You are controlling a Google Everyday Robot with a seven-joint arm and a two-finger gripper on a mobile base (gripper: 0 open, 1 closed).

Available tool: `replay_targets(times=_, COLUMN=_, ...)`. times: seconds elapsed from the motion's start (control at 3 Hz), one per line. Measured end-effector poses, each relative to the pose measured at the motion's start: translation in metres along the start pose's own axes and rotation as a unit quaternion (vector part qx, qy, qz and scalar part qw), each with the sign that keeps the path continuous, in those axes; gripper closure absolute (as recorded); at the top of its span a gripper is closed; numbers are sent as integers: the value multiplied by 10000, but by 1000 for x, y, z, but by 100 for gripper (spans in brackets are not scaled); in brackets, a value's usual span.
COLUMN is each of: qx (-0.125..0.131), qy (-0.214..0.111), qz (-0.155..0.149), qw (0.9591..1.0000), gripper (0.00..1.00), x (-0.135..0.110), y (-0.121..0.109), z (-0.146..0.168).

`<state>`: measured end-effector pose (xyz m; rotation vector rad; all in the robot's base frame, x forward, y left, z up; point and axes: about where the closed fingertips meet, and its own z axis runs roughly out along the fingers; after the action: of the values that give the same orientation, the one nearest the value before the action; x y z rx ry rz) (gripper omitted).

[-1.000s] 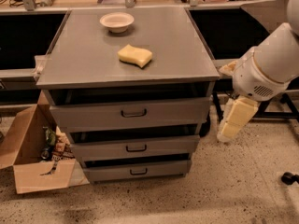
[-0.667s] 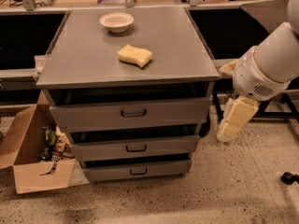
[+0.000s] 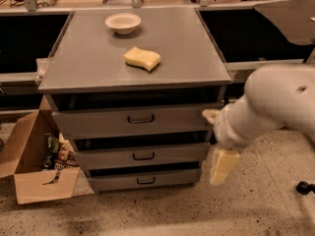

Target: Open bottom drawer

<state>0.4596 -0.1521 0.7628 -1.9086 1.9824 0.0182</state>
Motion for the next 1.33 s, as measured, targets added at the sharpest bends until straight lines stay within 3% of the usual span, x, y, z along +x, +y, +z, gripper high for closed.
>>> replay_targets(times=0.33, qx=-248, qy=-241, qz=-351, qw=9988, gripper=0, x=5, y=29, z=78)
replay_targets(times=0.67, qx=-481, qy=-596, qz=-573, qw=9954, gripper=0, x=4, y=36, z=145)
replay_targets(times=1.0, qx=-673, qy=-695, qz=-501, qw=9940, gripper=0, x=8, y=46, z=166)
replay_targets(times=1.33, qx=-675, qy=-749, qz=-481, qw=9937, gripper=0, x=9, y=47, z=172)
